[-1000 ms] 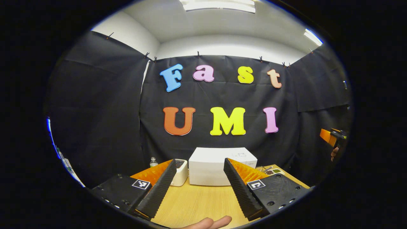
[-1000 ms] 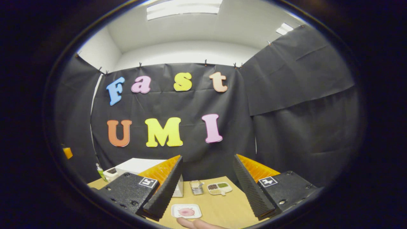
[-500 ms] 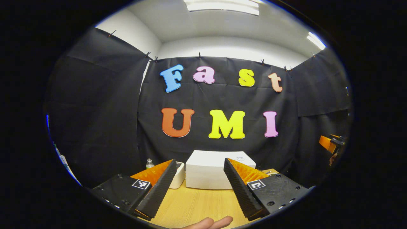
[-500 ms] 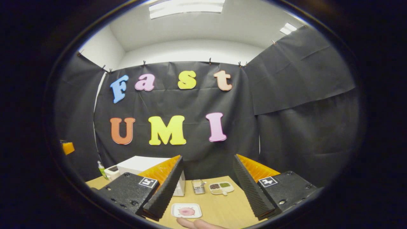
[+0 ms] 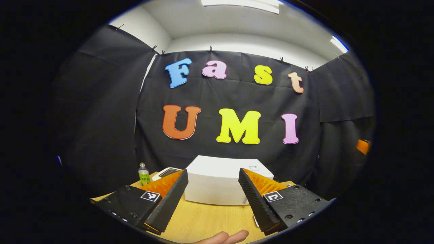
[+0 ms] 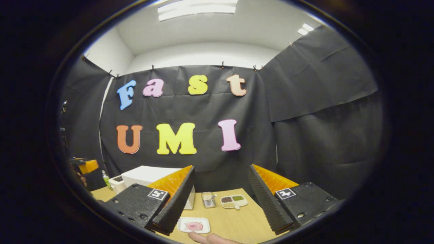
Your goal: Open the microwave oven with the left hand, put the food in, and close the microwave oven.
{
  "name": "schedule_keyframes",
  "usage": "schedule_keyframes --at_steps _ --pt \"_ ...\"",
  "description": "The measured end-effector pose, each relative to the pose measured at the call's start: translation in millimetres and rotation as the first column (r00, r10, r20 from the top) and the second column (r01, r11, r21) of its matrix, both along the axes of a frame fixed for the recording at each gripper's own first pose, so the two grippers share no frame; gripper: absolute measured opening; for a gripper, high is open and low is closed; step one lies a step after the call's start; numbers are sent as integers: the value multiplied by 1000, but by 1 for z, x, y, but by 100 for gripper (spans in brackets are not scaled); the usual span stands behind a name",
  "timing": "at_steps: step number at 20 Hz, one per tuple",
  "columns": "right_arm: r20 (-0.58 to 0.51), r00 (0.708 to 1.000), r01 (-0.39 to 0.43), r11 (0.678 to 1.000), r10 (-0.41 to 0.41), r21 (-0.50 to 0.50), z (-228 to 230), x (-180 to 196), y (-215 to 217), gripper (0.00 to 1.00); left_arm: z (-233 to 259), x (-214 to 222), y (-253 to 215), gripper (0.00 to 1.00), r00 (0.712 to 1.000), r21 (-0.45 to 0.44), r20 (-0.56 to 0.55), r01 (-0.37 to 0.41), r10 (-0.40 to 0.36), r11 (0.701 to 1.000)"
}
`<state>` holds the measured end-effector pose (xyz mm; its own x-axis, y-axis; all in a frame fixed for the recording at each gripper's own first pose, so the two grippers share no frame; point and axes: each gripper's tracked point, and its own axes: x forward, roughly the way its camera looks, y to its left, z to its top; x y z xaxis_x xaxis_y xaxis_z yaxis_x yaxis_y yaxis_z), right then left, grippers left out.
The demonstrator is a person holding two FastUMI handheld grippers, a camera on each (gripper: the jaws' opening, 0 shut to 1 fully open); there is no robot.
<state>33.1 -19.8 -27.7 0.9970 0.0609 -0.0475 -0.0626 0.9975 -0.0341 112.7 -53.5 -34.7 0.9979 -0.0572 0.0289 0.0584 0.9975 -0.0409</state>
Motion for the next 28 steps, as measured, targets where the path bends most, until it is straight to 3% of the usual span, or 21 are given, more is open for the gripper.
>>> schedule_keyframes --at_steps 1,2,8,13,14,15,16,17,18,21,22,23,24,27,28 --pt "-1 1000 -1 1000 1 0 -1 1 -2 100 -10 12 -7 95 1000 13 -3 12 -12 1000" --pt "-3 1000 -2 1000 2 -1 -4 2 -4 91 -19 22 -14 95 1000 24 -12 26 -26 999" --pt "-8 1000 0 1000 0 -8 -15 9 -22 91 -62 80 -54 95 995 -11 -54 84 -85 996" --pt "-22 1000 7 1000 -8 -18 -27 18 -39 91 -107 116 -88 95 988 18 -91 130 -128 991" --pt "-25 1000 -1 1000 1 -20 -30 19 -39 100 -117 123 -95 95 986 14 -104 136 -134 991" --pt "-28 1000 -8 1000 8 -14 -31 20 -40 92 -129 129 -101 95 983 11 -122 142 -139 990" --pt "-29 1000 -11 1000 11 -4 -31 22 -41 91 -140 134 -108 95 980 8 -137 147 -145 989" --pt "-26 1000 -11 1000 11 -2 -32 24 -44 100 -151 140 -115 95 977 6 -147 155 -153 988" --pt "-24 1000 -8 1000 8 -6 -34 25 -48 91 -162 145 -121 95 975 8 -160 158 -155 987" --pt "-7 1000 3 1000 -3 -9 -35 30 -55 91 -194 162 -142 95 968 9 -185 173 -168 985" --pt "0 1000 0 1000 0 -8 -35 32 -54 100 -202 166 -147 95 967 19 -192 176 -169 984" --pt "0 1000 -6 1000 6 -11 -37 33 -53 100 -209 171 -151 95 966 36 -198 175 -164 984" --pt "-3 1000 -15 1000 15 -15 -39 33 -50 91 -215 176 -154 95 967 45 -201 169 -157 985" --pt "-2 1000 -26 1000 26 -16 -42 35 -49 91 -224 189 -164 95 970 53 -187 171 -158 984" --pt "-1 1000 -26 1000 26 -12 -44 37 -50 100 -222 192 -168 94 971 65 -171 180 -167 981"
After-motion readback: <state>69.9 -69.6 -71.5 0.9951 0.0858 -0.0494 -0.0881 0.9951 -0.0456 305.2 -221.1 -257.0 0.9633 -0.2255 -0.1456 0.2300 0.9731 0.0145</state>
